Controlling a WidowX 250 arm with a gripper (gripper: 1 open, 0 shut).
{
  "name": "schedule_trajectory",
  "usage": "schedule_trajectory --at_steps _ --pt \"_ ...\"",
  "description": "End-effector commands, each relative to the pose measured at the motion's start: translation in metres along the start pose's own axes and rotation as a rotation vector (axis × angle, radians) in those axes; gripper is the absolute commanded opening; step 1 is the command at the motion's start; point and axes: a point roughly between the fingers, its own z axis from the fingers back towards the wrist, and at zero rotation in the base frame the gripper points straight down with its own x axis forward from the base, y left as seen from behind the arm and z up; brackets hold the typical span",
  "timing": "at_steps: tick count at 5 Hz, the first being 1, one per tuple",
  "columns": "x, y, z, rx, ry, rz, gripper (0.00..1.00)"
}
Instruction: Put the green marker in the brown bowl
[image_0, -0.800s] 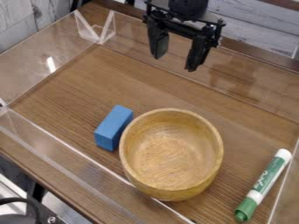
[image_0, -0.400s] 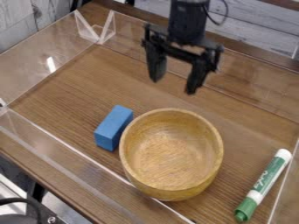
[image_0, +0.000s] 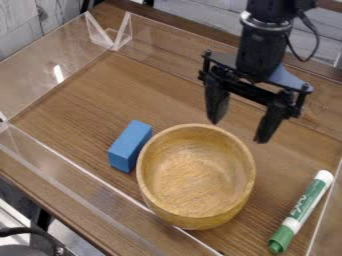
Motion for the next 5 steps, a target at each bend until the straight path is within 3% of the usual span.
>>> schedule_trajectory --at_steps 1,3,5 --pt "-0.003 -0.012 0.011 -0.021 -0.07 -0.011 1.0" --pt "-0.008 -0.042 -0.003 -0.037 -0.116 -0.051 1.0" --pt "-0.005 -0.063 -0.019 -0.049 -0.148 -0.065 1.0"
